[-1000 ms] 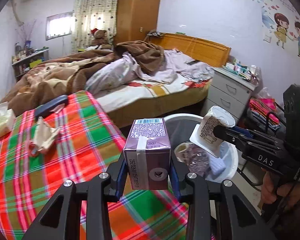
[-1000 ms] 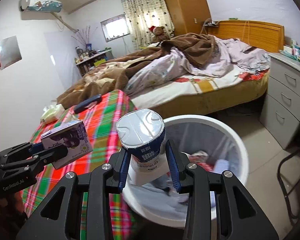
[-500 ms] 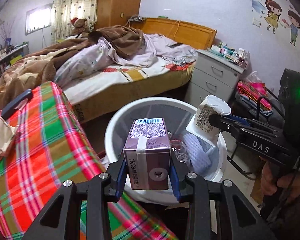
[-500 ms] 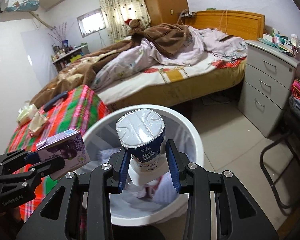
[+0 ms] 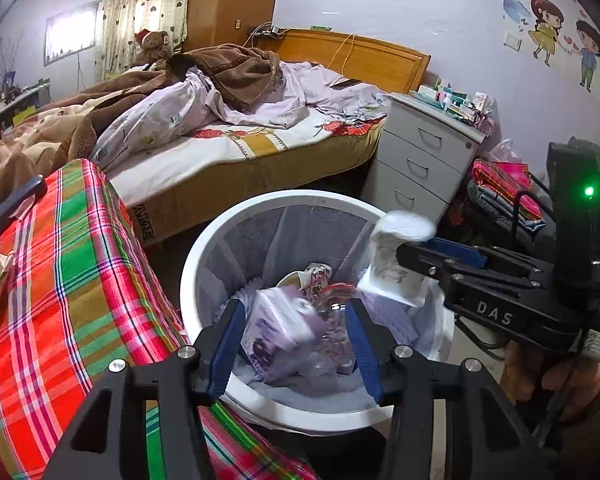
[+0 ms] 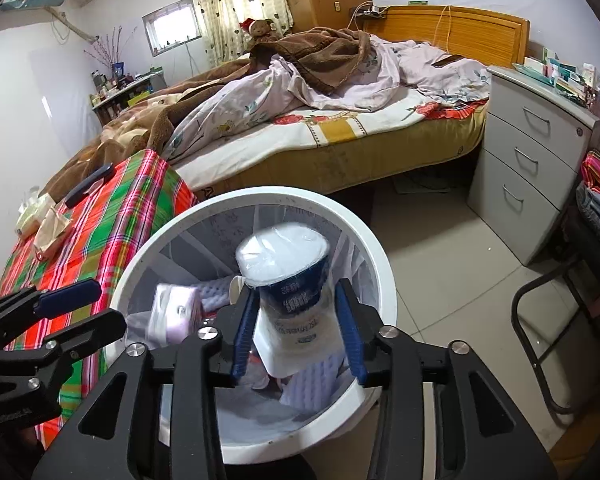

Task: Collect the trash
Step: 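Open both tools to drop the carton and yogurt cup into the bin, then move both open tools back from the bin toward the bed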

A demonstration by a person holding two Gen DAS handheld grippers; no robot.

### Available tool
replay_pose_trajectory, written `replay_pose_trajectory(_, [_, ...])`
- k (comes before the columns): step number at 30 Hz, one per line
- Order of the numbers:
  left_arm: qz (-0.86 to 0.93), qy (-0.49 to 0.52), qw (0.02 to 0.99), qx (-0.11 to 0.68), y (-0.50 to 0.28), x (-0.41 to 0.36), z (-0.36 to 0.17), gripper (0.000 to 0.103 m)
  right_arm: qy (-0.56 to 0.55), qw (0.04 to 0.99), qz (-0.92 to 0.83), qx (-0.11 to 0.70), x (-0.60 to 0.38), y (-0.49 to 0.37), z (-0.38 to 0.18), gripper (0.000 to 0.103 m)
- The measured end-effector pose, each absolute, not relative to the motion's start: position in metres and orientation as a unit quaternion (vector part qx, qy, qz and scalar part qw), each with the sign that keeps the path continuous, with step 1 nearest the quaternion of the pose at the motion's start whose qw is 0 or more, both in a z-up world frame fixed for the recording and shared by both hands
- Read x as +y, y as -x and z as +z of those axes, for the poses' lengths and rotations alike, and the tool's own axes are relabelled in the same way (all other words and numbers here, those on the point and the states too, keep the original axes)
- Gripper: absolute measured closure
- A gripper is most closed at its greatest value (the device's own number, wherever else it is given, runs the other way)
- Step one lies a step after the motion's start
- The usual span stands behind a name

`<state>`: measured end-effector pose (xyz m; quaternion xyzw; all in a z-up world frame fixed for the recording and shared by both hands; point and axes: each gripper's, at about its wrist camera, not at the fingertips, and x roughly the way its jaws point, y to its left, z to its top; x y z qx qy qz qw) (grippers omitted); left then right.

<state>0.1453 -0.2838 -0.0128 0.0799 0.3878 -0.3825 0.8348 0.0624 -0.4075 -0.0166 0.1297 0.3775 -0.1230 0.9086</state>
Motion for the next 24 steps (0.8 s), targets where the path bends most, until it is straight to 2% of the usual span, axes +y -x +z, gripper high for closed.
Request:
replay_pose_trajectory(2, [-0.376,-0.080,0.838,0.386,-0.145,-0.282,-0.011,0.051,-0.133,0.909,-0.123,0.376,-0.407,-0.061,-0.016,0.042])
replay_pose_trajectory(24, [-0.335,-0.053,0.871,0.355,-0.132,-0.222,0.019,0.051,-0.128,0.925,-0.105,0.342,-0.379,-0.059,0.004,0.042])
